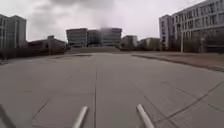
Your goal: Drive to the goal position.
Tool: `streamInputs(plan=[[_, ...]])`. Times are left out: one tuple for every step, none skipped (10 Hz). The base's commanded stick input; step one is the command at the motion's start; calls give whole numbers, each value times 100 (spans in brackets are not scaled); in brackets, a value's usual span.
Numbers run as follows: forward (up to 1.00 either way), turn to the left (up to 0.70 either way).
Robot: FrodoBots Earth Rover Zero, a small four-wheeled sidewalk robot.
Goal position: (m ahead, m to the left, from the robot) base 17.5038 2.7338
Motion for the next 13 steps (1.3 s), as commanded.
streamInputs(plan=[[100, 0], [100, 0], [100, 0], [100, 0], [100, 0], [100, 0], [100, 0], [100, 0], [100, 0], [100, 0], [100, 0], [100, 0], [100, 0]])
